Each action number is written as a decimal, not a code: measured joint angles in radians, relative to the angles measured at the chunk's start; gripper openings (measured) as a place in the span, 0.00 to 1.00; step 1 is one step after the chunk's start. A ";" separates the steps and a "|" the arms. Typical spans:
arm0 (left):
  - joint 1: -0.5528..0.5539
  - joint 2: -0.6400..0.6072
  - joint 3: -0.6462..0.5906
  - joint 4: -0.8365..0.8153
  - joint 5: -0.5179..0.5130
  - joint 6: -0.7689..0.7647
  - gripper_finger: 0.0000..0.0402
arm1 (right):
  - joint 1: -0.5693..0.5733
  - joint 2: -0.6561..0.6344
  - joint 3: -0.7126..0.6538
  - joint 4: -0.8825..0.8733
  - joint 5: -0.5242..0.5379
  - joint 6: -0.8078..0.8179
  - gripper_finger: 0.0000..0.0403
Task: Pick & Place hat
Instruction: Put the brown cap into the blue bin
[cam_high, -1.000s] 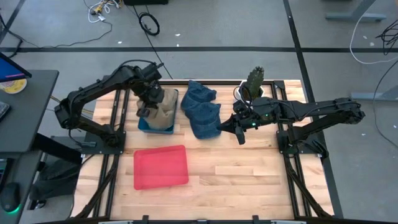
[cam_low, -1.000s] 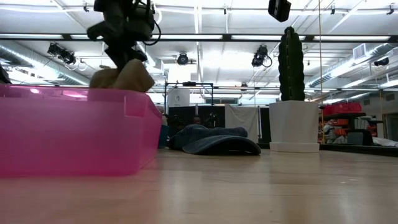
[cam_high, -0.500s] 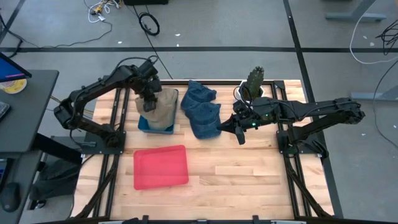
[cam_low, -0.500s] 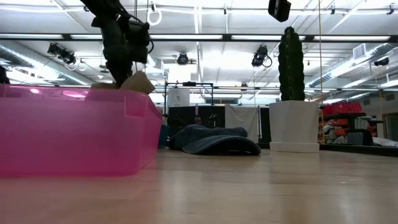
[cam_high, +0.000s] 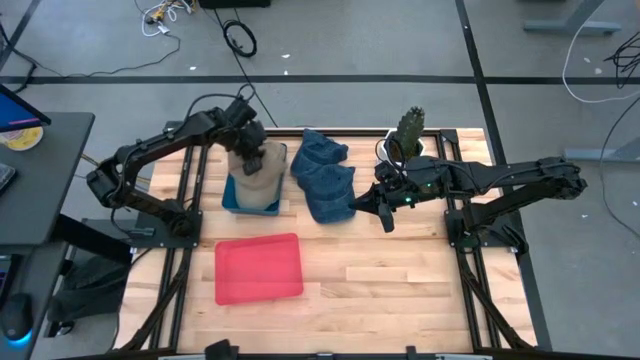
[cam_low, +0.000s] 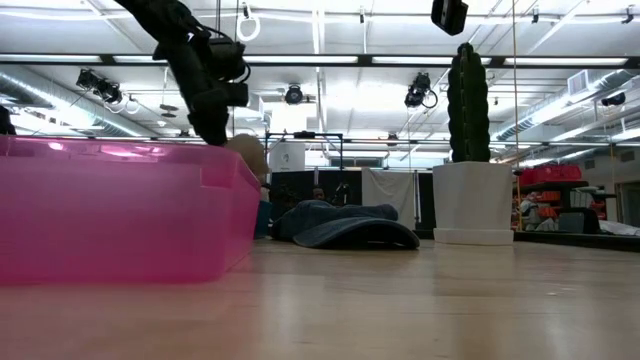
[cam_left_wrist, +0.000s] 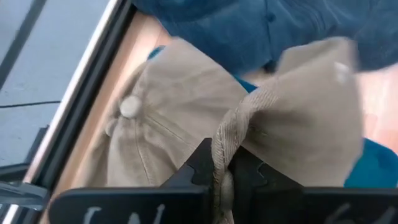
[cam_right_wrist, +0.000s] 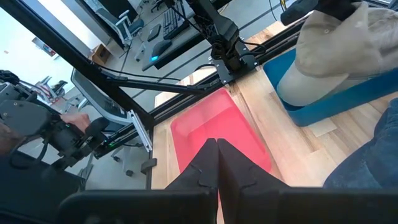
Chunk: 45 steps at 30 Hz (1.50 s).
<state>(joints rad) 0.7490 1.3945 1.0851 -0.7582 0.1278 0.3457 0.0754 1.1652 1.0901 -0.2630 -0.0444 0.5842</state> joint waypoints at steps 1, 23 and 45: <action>0.000 0.000 0.000 0.006 0.000 0.001 0.06 | 0.000 0.000 0.000 0.000 0.000 0.000 0.00; 0.012 0.000 -0.117 0.091 -0.057 0.032 0.06 | 0.000 0.000 0.000 0.000 0.000 -0.001 0.00; 0.011 0.000 -0.128 0.211 -0.062 0.133 0.30 | 0.000 0.001 0.000 0.000 0.002 0.036 0.08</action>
<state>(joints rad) 0.7601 1.3949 0.9573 -0.5467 0.0662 0.4792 0.0753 1.1657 1.0897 -0.2630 -0.0423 0.6205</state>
